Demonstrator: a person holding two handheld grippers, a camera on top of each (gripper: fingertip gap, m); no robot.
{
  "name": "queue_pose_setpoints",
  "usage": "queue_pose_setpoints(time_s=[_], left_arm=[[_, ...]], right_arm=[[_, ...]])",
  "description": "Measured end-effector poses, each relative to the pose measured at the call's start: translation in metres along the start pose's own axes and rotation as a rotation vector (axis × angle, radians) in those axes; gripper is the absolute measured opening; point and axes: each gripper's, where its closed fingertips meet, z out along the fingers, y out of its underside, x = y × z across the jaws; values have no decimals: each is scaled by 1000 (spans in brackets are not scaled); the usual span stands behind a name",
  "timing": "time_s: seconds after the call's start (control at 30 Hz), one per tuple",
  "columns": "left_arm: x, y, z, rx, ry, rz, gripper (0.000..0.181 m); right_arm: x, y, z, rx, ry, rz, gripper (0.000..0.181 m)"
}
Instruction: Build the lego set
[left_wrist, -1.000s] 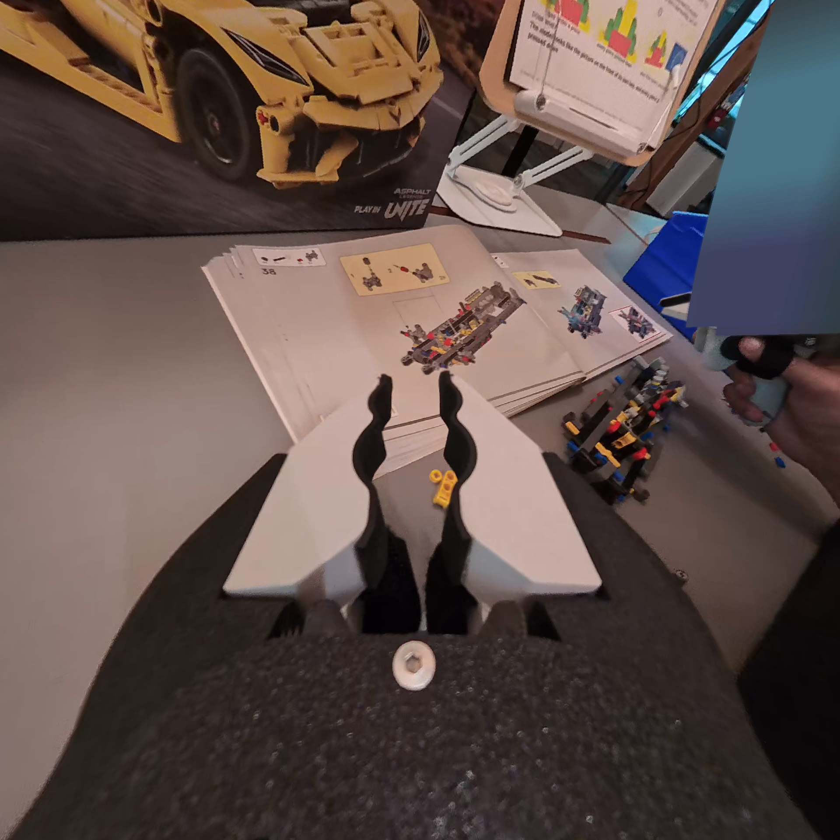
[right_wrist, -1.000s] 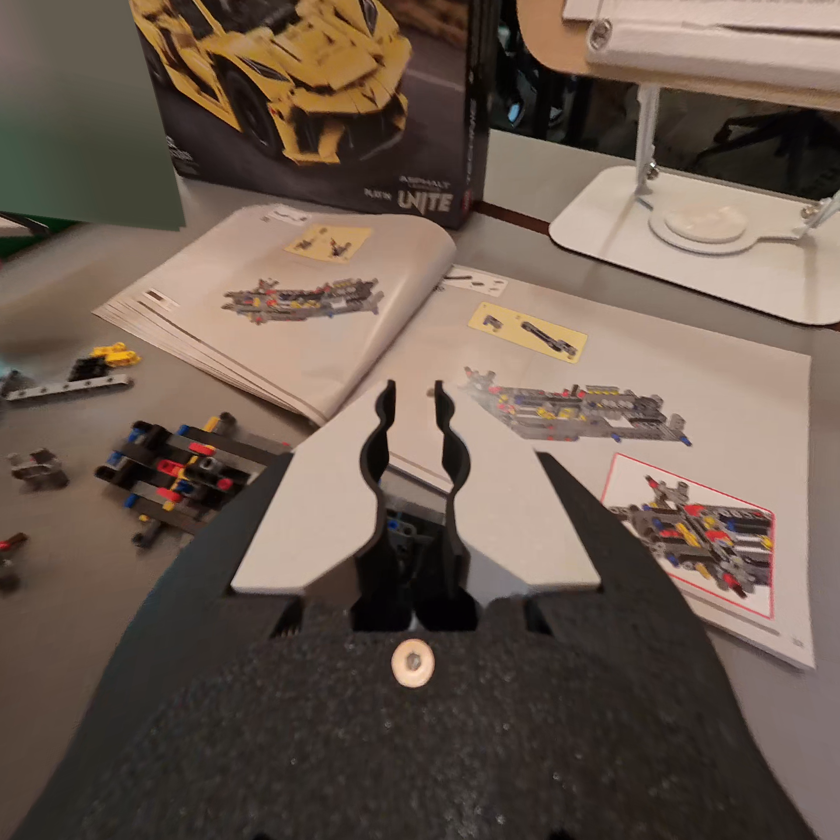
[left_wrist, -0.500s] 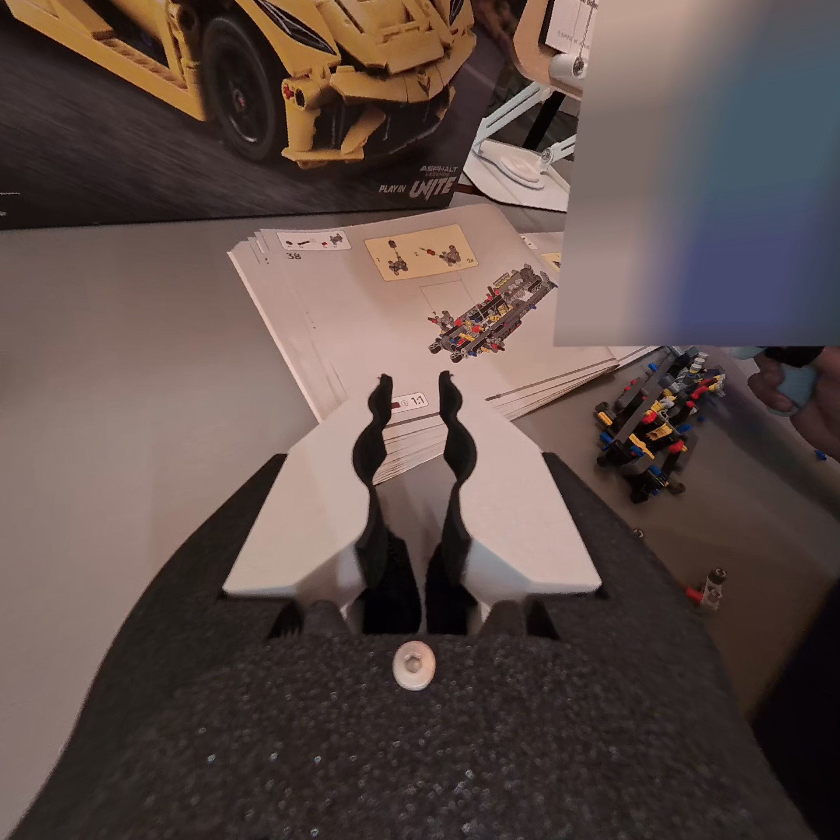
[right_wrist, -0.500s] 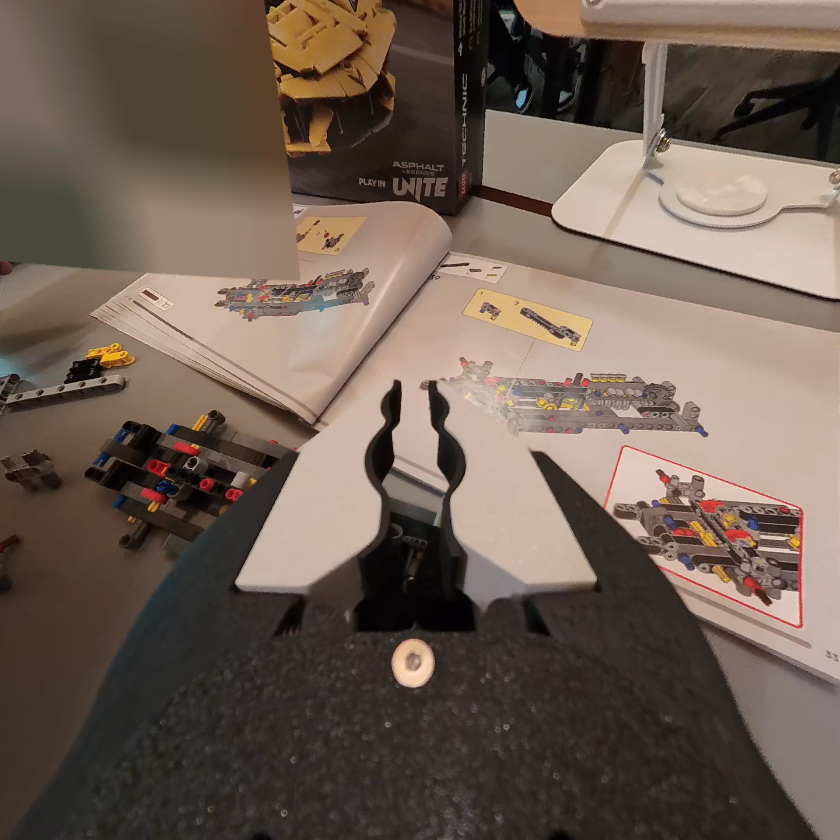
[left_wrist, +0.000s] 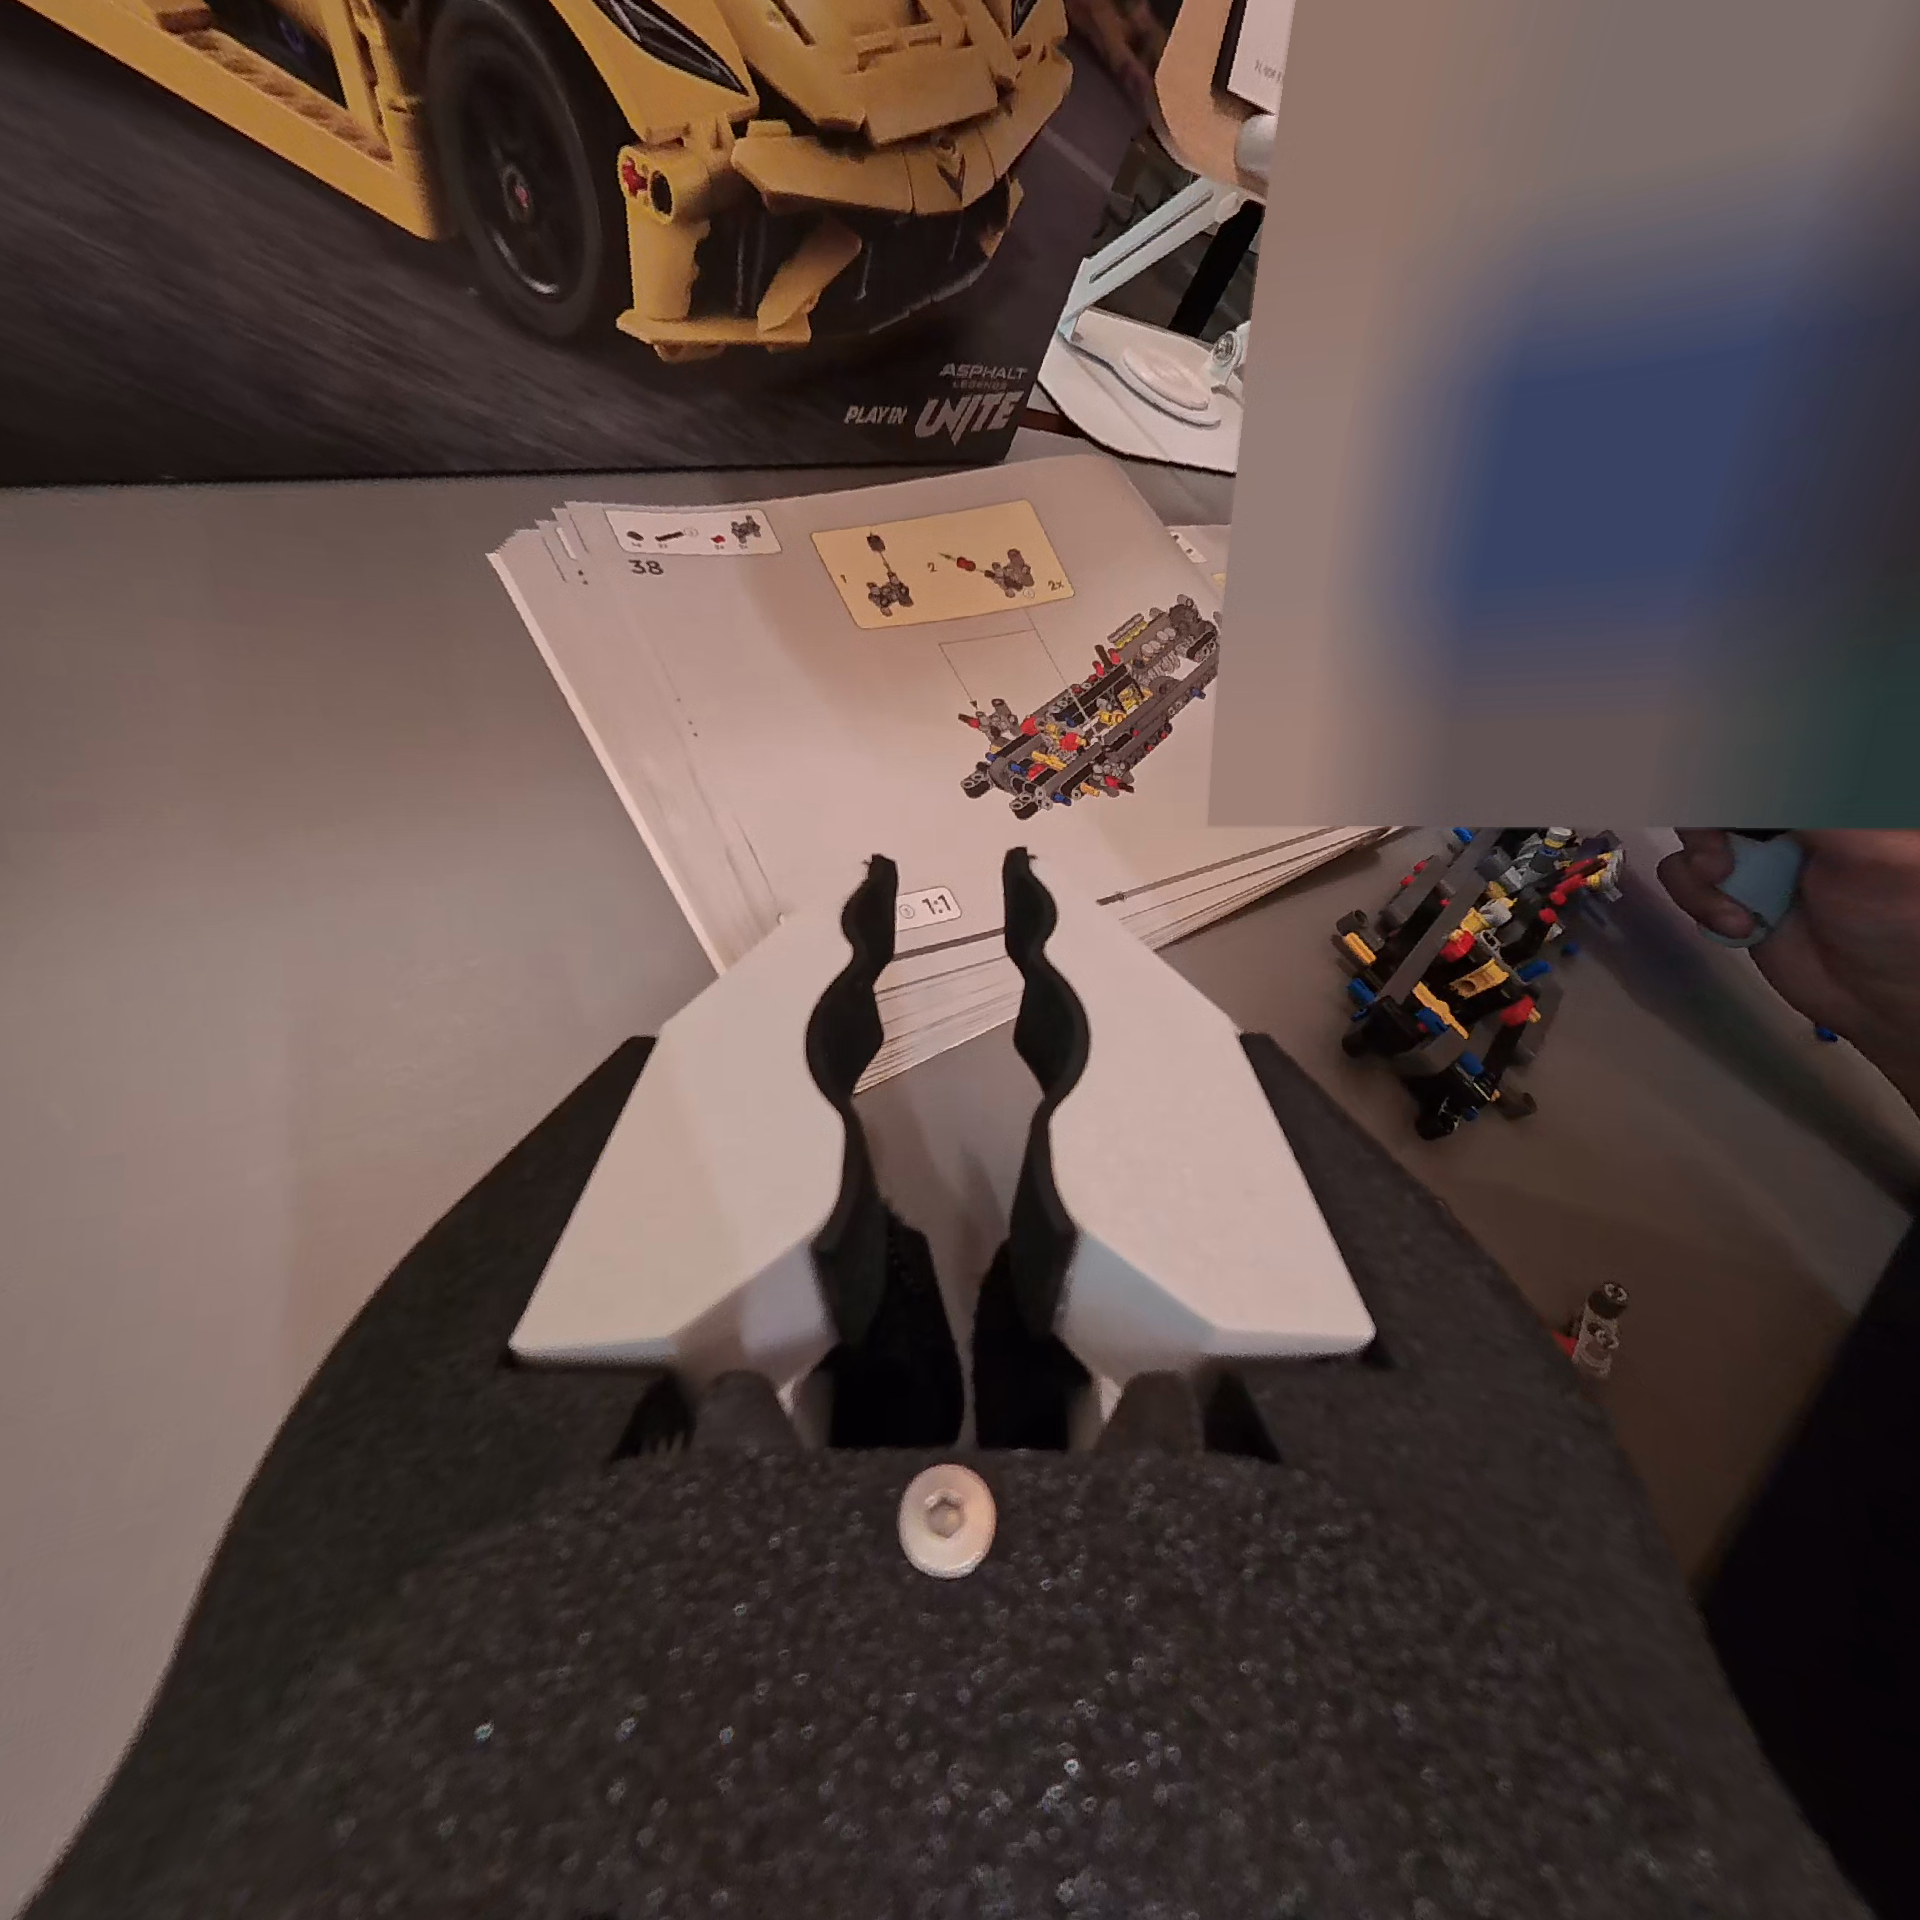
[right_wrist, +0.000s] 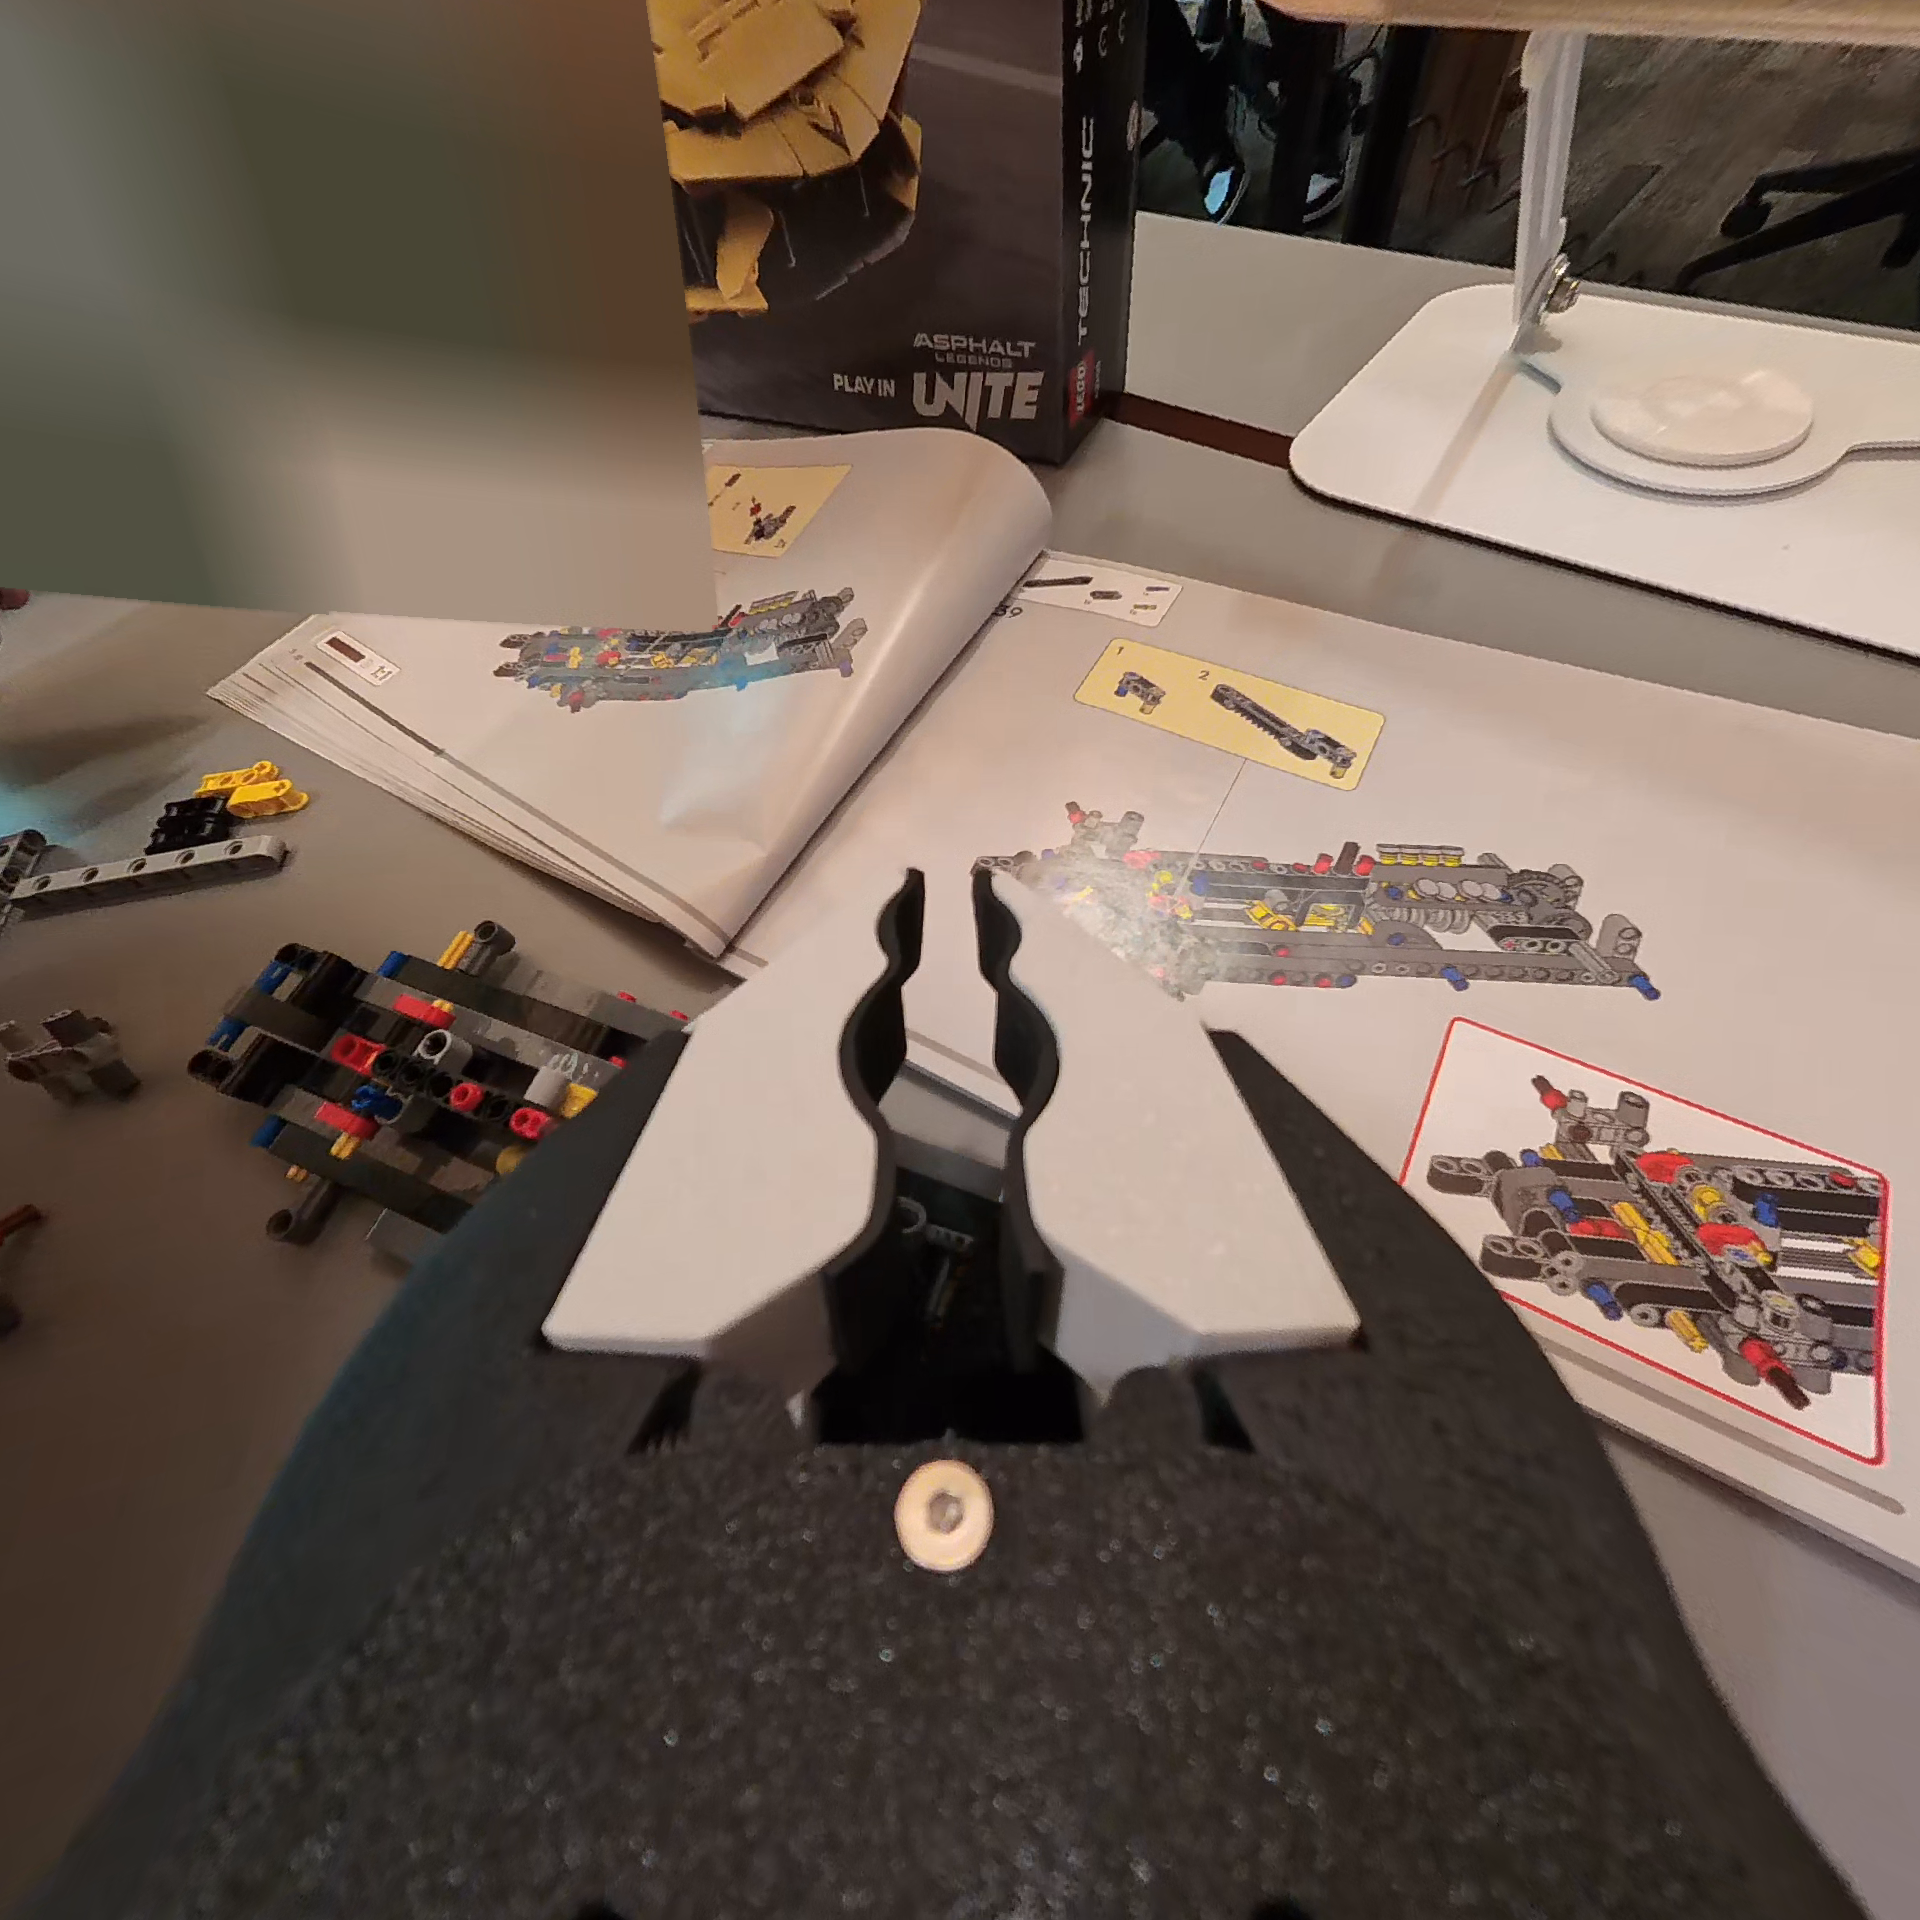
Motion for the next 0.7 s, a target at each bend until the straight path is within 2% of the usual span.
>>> queue_pose_setpoints(time_s=[0.27,0.7], left_arm=[[3,0,-2,3,-10,28,18],[23,-3,-3,33,-33,208,18]], right_arm=[[-8,-12,-10,35,6,-53,7],[-66,-21,-17,76,-156,-98,7]])
